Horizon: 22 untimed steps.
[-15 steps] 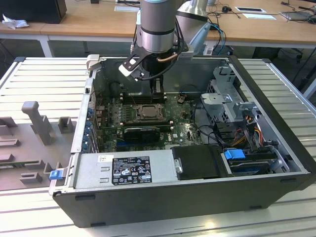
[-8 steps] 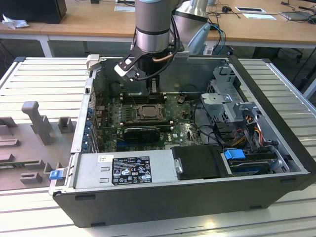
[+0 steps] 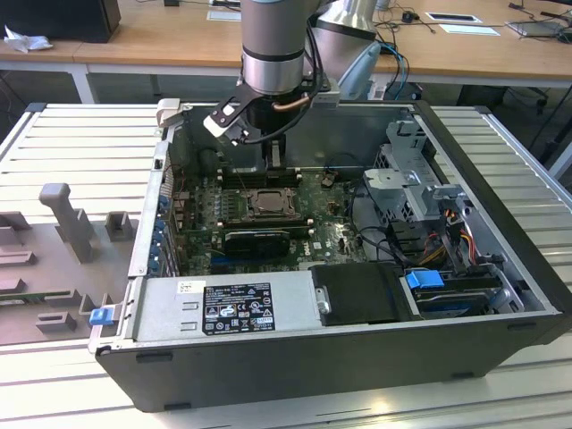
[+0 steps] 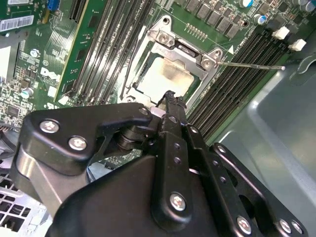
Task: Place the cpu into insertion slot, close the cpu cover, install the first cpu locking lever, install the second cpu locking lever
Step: 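Install the first cpu locking lever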
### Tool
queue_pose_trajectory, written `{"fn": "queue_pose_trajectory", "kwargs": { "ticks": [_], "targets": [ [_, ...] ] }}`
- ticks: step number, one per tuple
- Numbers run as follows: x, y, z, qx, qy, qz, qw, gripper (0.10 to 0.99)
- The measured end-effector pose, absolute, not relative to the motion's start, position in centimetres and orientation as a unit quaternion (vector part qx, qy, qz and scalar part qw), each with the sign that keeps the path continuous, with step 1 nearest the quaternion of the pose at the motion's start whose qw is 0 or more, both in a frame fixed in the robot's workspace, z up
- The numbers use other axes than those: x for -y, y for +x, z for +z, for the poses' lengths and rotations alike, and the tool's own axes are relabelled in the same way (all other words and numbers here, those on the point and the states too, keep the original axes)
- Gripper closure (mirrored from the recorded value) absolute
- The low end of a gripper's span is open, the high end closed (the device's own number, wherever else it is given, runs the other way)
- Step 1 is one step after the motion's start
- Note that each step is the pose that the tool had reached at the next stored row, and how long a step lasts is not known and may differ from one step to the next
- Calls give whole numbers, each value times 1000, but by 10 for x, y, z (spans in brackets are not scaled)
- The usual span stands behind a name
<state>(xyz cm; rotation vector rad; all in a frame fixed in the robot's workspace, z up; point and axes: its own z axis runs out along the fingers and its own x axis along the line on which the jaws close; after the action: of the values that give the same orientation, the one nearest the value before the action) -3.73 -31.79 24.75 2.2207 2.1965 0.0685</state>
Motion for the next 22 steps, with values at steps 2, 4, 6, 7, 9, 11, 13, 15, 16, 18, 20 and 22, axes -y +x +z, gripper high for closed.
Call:
{"fn": "queue_pose_trajectory", "kwargs": {
  "ticks": [2, 4, 6, 7, 9, 11, 13, 15, 16, 18, 20, 22],
  "targets": [
    [318, -37, 248, -703, 711, 22, 9, 980],
    [318, -37, 248, -703, 711, 22, 9, 980],
    [318, -37, 248, -703, 711, 22, 9, 980],
    [318, -37, 249, -703, 711, 22, 9, 980],
    [318, -37, 250, -703, 711, 22, 9, 980],
    [318, -37, 250, -703, 711, 22, 9, 980],
    [318, -37, 251, -703, 711, 22, 9, 980],
    [318, -37, 253, -703, 711, 22, 9, 980],
    [318, -37, 253, -703, 711, 22, 9, 980],
    [318, -37, 256, -703, 711, 22, 9, 980],
    [318, -37, 259, -703, 711, 22, 9, 980],
    [318, -37, 262, -703, 711, 22, 9, 980]
  ]
}}
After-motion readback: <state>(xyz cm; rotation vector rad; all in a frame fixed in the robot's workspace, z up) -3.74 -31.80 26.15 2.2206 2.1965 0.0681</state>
